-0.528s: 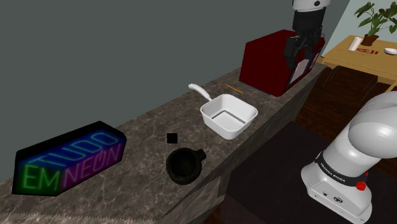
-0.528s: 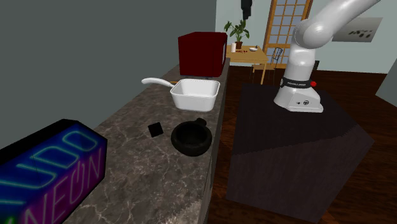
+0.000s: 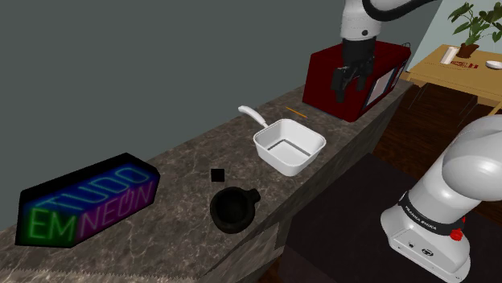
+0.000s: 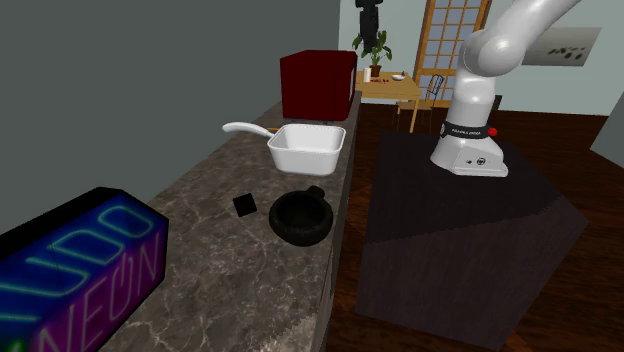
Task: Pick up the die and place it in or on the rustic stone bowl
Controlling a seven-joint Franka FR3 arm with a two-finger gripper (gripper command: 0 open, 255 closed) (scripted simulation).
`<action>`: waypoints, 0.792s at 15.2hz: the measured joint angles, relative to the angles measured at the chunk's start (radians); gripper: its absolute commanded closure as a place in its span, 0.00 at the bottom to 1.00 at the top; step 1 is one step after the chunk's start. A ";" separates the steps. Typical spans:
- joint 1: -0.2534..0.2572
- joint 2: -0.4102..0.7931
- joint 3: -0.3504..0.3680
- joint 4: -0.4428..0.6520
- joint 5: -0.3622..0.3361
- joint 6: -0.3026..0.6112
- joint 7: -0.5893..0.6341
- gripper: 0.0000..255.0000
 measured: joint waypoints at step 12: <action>0.062 0.369 0.103 0.018 0.060 0.384 0.109 0.00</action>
